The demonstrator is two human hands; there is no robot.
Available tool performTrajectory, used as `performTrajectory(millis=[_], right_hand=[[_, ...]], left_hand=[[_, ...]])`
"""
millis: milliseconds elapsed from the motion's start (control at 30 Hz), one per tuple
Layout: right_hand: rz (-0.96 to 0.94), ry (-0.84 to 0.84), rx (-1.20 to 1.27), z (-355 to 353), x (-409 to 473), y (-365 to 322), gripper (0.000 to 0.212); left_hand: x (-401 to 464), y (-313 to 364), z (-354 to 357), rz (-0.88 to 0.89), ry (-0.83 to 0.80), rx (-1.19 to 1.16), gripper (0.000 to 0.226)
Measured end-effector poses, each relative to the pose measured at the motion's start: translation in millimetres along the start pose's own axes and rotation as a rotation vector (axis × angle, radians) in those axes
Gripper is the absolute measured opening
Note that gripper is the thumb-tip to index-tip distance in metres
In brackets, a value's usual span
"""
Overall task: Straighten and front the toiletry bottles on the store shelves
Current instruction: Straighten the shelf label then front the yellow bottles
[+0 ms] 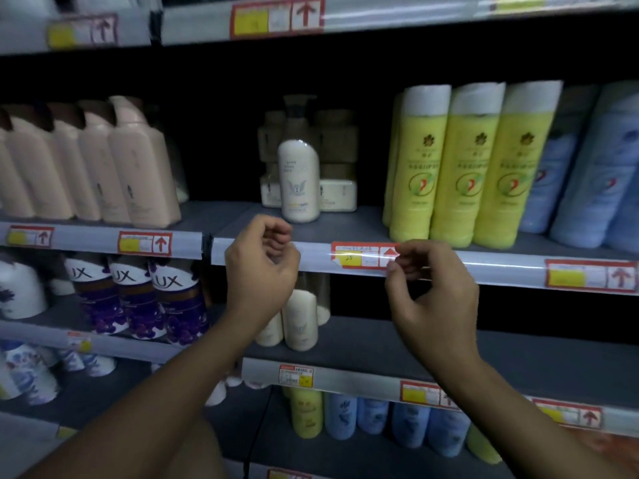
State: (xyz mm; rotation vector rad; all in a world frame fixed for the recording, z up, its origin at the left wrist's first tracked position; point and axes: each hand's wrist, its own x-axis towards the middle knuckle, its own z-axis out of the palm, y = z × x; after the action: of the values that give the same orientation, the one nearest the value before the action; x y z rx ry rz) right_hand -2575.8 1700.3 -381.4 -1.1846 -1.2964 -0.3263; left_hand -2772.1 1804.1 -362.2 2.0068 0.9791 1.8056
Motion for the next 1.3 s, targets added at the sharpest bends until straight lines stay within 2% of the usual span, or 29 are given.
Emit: performTrajectory(millis=[100, 200, 433, 600, 967, 1300], right_hand=[[0.044, 0.078, -0.028, -11, 20, -3, 0.023], [0.117, 0.081, -0.099, -12, 38, -2, 0.036], [0.156, 0.198, -0.249, 9, 65, 13, 0.056], [0.147, 0.29, -0.399, 34, 72, 22, 0.075], [0.193, 0.366, -0.513, 51, 71, 23, 0.071], [0.194, 0.39, -0.4, 56, 64, 14, 0.065]], left_hand=[[22, 7, 3, 0.022, 0.012, 0.059, 0.023], [46, 7, 10, 0.023, -0.005, 0.136, 0.031], [100, -14, 32, -0.151, -0.067, 0.257, 0.078], [123, -35, 47, -0.217, -0.112, 0.246, 0.095], [129, -38, 51, -0.28, -0.035, 0.211, 0.085], [91, -2, 34, -0.118, 0.055, 0.1, 0.087]])
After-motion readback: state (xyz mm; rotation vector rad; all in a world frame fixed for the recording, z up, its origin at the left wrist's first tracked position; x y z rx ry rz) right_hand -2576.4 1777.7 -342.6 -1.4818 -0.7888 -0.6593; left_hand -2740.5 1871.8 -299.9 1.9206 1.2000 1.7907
